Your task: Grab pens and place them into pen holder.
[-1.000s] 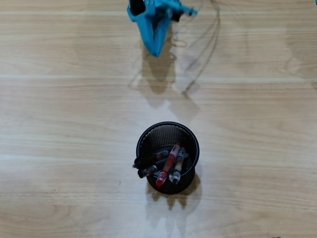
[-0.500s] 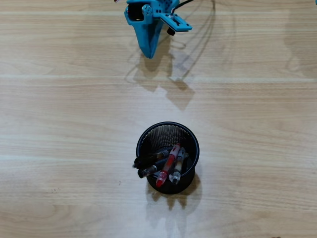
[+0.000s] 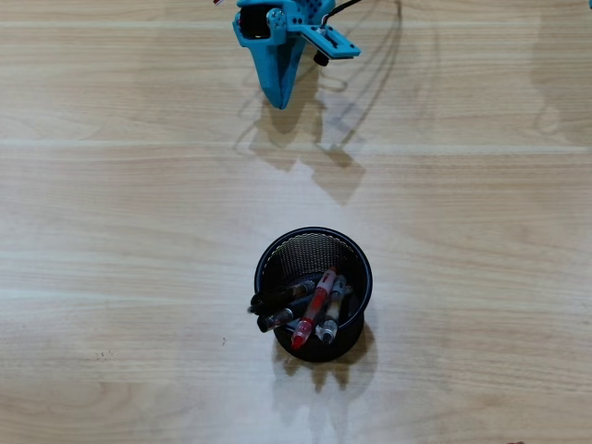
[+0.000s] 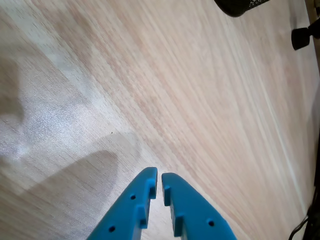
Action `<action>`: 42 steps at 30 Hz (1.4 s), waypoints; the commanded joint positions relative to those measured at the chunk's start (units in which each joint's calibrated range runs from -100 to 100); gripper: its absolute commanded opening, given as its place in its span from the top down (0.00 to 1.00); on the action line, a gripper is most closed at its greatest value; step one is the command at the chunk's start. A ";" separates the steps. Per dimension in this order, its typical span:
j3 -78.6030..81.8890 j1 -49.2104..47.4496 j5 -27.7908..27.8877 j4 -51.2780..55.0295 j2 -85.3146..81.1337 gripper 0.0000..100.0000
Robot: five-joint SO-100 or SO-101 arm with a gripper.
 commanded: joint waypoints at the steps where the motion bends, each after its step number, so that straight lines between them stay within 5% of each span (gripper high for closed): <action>1: -0.10 0.54 0.28 0.06 -0.78 0.98; 39: 0.08 1.18 0.43 0.06 -0.69 0.98; 42: 0.17 0.09 6.47 0.06 -0.69 0.98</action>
